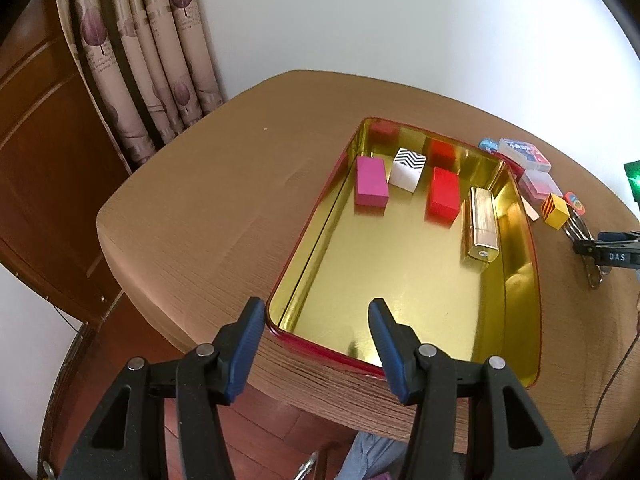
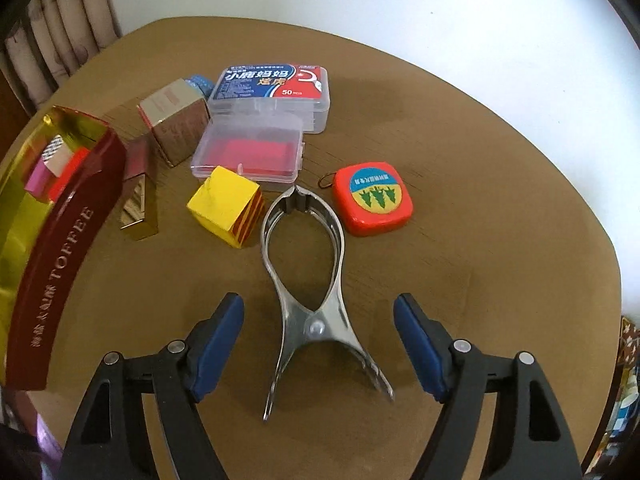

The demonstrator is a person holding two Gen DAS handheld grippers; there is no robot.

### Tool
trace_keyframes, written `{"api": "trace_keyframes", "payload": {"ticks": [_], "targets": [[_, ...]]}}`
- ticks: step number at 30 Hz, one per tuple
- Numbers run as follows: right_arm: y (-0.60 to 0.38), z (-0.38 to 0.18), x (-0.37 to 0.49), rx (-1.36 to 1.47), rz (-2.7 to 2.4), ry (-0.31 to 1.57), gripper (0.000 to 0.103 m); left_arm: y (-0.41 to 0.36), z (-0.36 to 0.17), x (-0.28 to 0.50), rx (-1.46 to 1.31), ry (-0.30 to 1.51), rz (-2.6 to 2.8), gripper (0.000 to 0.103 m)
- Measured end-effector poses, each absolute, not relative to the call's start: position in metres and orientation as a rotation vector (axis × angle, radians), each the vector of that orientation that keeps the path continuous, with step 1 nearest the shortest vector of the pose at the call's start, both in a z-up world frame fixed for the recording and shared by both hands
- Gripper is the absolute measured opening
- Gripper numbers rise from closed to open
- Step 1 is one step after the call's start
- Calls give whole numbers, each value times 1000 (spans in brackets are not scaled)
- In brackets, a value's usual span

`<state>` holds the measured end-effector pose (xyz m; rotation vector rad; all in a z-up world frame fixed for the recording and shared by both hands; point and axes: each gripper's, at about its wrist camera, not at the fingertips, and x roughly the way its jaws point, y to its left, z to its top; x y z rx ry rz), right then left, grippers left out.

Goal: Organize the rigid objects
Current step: 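Grasp the metal spring clip with the right tool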

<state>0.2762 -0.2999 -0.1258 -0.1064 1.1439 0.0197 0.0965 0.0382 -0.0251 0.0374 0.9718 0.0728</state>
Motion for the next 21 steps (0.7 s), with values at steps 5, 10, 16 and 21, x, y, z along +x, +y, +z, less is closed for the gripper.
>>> {"api": "trace_keyframes", "payload": {"ticks": [5, 10, 16, 21], "targets": [[-304, -132, 288, -85, 35, 1184, 46, 36, -26, 97, 56, 972, 79, 55], [-297, -130, 286, -116, 57, 1194, 30, 36, -25, 95, 54, 959, 86, 55], [-326, -130, 253, -106, 22, 1173, 30, 31, -5, 86, 54, 870, 48, 55], [-381, -132, 215, -34, -62, 1159, 30, 4, 11, 86, 43, 876, -84, 55]]}}
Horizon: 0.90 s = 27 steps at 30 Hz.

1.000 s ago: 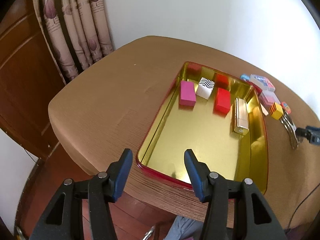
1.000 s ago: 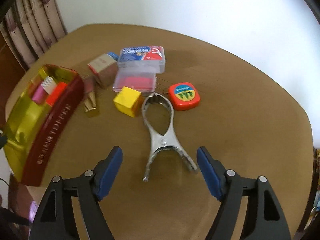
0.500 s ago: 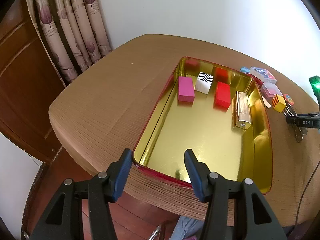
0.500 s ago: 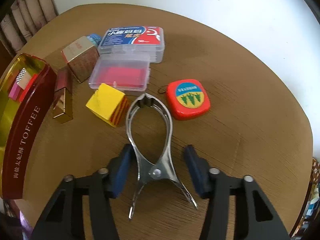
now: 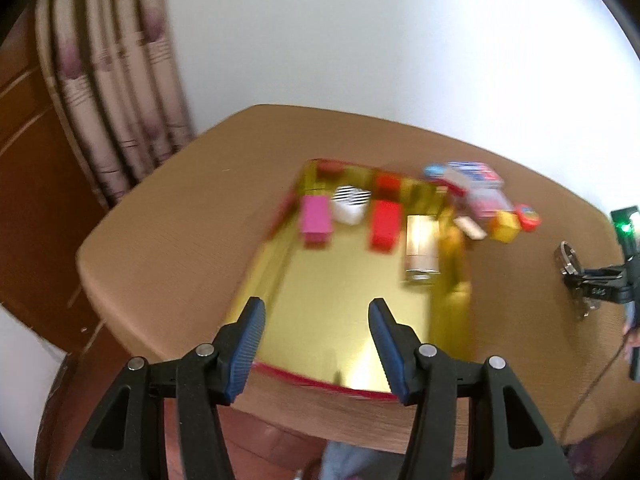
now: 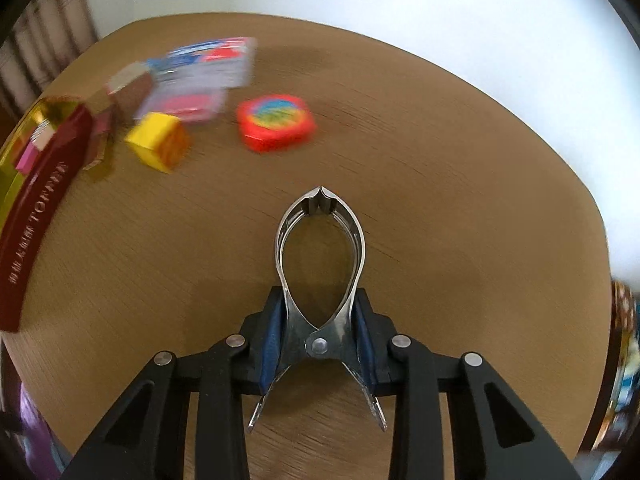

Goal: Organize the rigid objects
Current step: 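Grasp the metal spring clip with the right tool, then grasp the yellow cube with the left tool while the right tool holds the clip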

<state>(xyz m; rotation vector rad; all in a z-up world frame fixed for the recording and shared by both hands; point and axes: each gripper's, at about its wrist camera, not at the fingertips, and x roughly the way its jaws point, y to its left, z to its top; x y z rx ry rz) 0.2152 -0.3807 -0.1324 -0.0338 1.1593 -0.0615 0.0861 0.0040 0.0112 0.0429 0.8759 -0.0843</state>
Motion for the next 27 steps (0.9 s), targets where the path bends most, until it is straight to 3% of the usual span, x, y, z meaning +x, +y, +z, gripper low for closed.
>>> {"api": "trace_keyframes", "payload": {"ticks": [15, 27], "targets": [[-453, -138, 165, 130, -77, 1080, 31, -205, 12, 184, 245, 1039, -391, 55], [-453, -138, 146, 196, -28, 1051, 32, -245, -45, 254, 310, 1213, -308, 55]]}}
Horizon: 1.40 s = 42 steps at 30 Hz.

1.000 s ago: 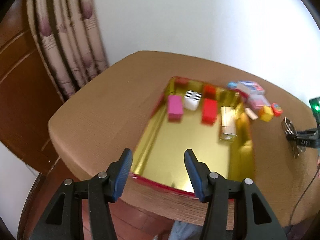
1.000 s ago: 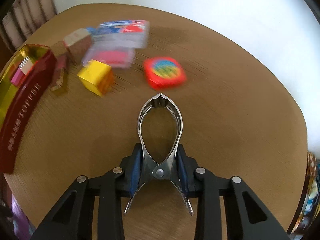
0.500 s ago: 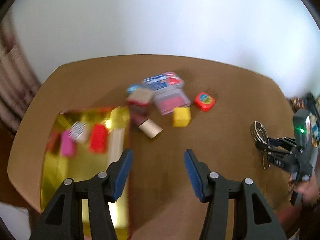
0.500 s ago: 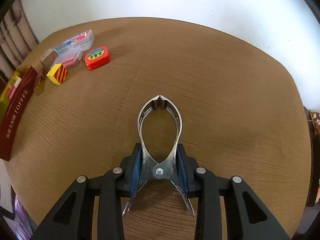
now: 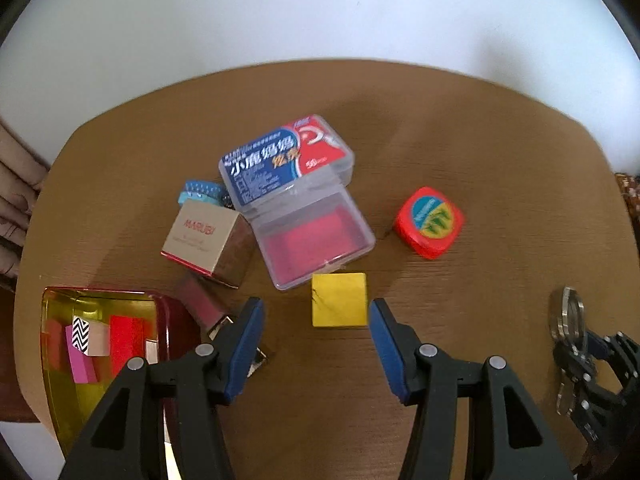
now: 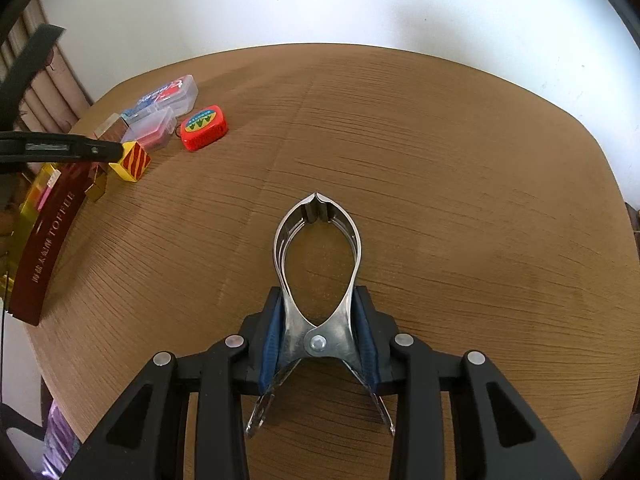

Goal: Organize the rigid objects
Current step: 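Grasp the yellow cube with the left tool while the right tool holds the clip, then lower the yellow cube into the tin and open the left tool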

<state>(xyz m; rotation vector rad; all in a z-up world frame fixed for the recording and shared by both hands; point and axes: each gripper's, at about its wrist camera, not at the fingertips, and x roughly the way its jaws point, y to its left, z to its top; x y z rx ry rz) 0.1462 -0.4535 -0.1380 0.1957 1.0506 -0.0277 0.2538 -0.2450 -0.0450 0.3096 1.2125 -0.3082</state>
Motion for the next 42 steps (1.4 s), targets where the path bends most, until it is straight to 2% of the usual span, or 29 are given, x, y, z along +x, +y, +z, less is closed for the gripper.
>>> {"api": "trace_keyframes", "payload": {"ticks": [17, 18, 19, 21, 26, 34, 42], "targets": [[-454, -137, 149, 209, -13, 1056, 33, -249, -65, 280, 281, 1298, -315, 55], [-454, -137, 149, 210, -12, 1056, 33, -249, -67, 281, 265, 1315, -311, 51], [-454, -137, 149, 212, -12, 1056, 33, -250, -68, 280, 248, 1323, -312, 35], [-454, -137, 149, 214, -12, 1058, 33, -246, -67, 283, 214, 1316, -314, 31], [-454, -136, 149, 214, -13, 1058, 33, -234, -52, 275, 178, 1272, -329, 30], [-452, -137, 146, 199, -23, 1043, 33, -193, -2, 196, 143, 1184, -425, 30], [-445, -138, 149, 136, -44, 1051, 32, -96, 31, 160, 33, 1175, -355, 30]]}}
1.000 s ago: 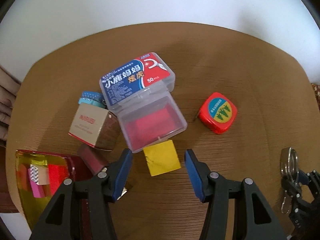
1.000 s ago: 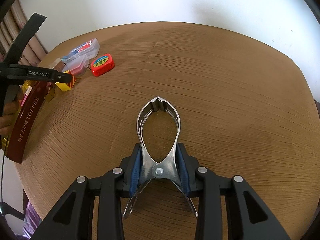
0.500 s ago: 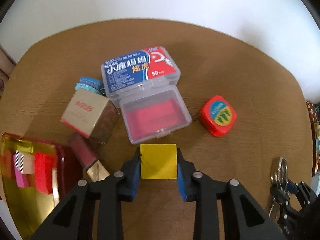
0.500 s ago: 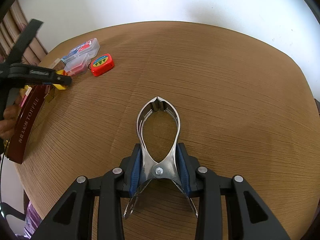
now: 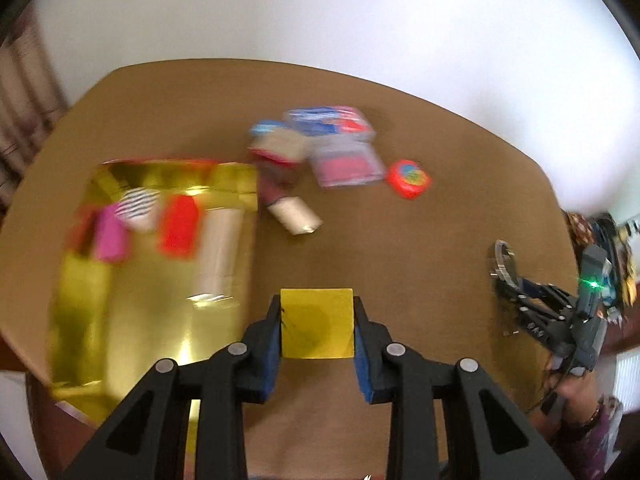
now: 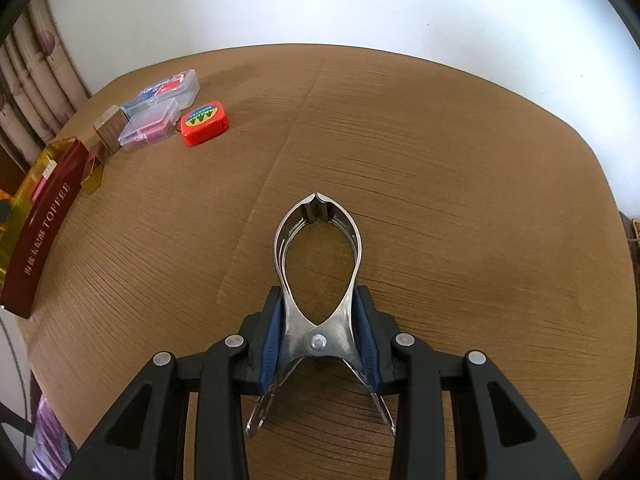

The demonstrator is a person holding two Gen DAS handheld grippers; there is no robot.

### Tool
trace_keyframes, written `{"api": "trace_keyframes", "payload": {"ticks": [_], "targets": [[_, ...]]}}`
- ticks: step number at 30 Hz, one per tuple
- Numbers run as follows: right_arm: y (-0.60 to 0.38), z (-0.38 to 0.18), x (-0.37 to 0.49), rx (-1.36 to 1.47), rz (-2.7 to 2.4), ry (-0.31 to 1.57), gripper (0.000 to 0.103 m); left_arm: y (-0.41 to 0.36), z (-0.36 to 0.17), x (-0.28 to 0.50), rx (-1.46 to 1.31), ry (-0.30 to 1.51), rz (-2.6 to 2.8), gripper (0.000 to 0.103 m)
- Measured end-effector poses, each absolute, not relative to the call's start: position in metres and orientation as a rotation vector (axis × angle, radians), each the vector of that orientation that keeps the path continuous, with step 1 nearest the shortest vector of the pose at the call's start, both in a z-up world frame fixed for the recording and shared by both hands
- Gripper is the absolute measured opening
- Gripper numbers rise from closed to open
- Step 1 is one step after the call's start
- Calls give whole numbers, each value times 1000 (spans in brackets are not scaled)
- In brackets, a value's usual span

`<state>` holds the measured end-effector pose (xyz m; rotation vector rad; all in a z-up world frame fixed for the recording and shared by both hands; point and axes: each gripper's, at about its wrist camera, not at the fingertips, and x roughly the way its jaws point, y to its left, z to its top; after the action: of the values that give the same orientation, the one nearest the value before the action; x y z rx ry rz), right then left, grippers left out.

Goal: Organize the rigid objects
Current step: 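Lower the yellow cube into the tin and open the left tool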

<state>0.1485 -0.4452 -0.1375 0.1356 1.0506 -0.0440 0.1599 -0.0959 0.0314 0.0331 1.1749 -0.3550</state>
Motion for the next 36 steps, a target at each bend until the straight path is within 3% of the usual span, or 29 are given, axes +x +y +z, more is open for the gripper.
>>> {"api": "trace_keyframes", "payload": {"ticks": [8, 22, 27, 36], "targets": [[-439, -136, 150, 95, -66, 1051, 31, -15, 26, 176, 83, 1167, -152, 30], [-428, -118, 141, 143, -28, 1032, 31, -18, -43, 219, 169, 1199, -73, 31], [-420, -105, 140, 210, 19, 1011, 31, -25, -43, 221, 237, 1150, -83, 34], [-362, -52, 156, 286, 208, 934, 31, 15, -1, 170, 48, 1046, -21, 37]]}}
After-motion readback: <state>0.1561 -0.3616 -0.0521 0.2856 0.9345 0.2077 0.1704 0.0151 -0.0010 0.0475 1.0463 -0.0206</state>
